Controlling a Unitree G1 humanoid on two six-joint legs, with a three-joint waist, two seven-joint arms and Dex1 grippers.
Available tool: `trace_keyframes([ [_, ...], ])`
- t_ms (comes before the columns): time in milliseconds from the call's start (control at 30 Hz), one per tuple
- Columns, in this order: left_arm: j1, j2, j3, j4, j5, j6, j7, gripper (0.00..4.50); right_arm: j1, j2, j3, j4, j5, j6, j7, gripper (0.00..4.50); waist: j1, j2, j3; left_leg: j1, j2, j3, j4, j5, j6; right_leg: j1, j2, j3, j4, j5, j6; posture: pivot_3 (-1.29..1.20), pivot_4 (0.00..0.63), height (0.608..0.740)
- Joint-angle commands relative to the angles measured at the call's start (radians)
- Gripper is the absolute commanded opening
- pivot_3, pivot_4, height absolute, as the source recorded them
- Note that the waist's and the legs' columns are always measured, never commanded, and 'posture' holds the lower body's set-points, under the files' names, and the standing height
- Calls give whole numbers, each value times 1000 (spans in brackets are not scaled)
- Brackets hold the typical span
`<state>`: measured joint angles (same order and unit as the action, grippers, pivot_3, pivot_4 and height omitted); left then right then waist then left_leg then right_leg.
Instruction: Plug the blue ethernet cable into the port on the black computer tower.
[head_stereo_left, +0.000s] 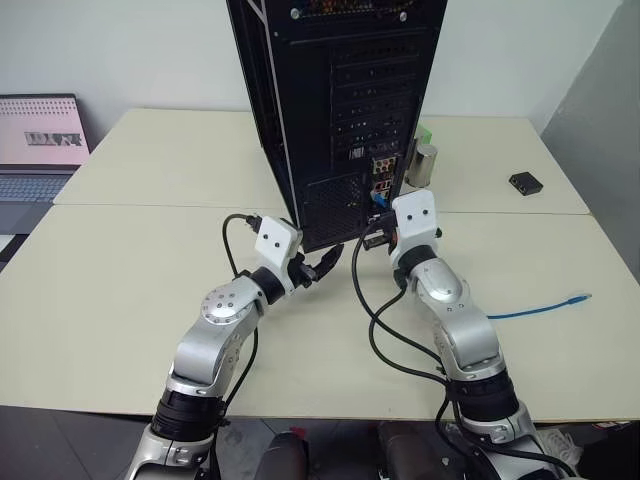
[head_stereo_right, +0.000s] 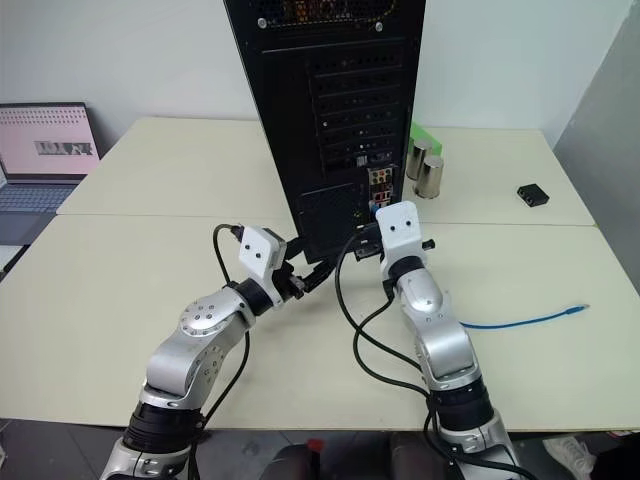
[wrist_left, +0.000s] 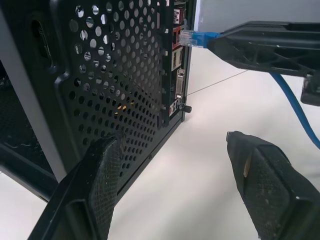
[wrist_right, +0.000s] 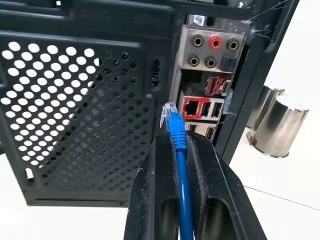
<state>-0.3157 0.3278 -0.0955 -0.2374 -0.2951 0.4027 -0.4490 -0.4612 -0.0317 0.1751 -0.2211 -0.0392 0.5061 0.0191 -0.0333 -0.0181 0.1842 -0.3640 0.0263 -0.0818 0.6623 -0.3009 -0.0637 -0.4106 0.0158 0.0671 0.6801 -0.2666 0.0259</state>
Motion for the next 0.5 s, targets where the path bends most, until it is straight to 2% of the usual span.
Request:
trace_keyframes([
  [33, -10, -7, 9, -18, 6, -26, -8, 3465, -31, 11, -25, -3, -2, -33, -5, 0, 0, 0, 0, 0, 0, 0, 0, 0, 0, 0, 0, 0, 0, 0, 0, 0, 150, 740],
  [500, -13, -17, 7, -12, 18, -30, -15, 3465, -61, 17, -47, 42, -7, -44, -4, 0, 0, 0, 0, 0, 0, 0, 0, 0, 0, 0, 0, 0, 0, 0, 0, 0, 150, 740],
])
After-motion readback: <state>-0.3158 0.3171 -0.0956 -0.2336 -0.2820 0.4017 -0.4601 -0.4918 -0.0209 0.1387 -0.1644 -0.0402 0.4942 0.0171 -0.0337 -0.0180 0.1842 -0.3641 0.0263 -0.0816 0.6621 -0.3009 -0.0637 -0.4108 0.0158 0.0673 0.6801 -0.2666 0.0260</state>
